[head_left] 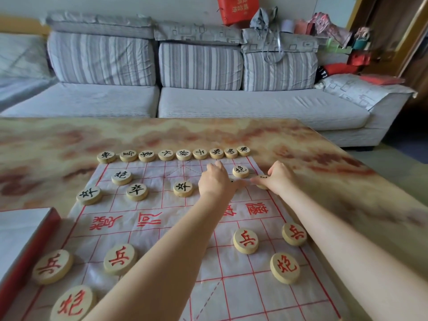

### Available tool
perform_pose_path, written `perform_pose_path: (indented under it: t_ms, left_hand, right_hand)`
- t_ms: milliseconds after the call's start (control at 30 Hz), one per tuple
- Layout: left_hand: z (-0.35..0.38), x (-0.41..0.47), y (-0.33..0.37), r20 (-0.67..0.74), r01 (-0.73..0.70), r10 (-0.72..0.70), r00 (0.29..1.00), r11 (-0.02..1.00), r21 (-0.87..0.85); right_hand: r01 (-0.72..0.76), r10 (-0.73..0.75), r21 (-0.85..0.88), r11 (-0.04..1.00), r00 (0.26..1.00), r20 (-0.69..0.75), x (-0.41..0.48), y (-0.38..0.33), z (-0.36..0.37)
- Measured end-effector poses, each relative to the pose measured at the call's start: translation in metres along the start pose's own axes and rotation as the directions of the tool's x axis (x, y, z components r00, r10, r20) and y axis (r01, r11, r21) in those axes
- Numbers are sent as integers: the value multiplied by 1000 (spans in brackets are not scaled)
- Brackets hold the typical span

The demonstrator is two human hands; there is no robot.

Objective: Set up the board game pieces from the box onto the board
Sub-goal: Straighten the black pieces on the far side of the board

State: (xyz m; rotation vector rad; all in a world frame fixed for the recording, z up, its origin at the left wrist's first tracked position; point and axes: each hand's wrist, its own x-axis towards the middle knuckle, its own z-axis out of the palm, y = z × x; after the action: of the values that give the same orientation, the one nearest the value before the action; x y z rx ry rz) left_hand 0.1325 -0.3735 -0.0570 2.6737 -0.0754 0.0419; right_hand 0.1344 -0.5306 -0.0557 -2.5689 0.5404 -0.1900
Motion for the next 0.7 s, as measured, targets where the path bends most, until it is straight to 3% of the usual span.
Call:
perform_pose_path:
  t_ms: [200, 500, 700]
  left_hand:
    - [2, 3, -6, -4, 40, -41, 999, 992, -118]
    - [2, 0, -15, 60, -14, 43, 997, 910, -414]
    - [8, 0, -15, 21, -4, 12, 1000, 946, -325]
  right_hand:
    - [56, -57, 35, 998, 998, 19, -1, 5, 2]
    - [81, -140, 352, 933, 979, 147, -2, 20, -2]
    - [67, -114, 339, 938, 986, 120, -4, 25, 2]
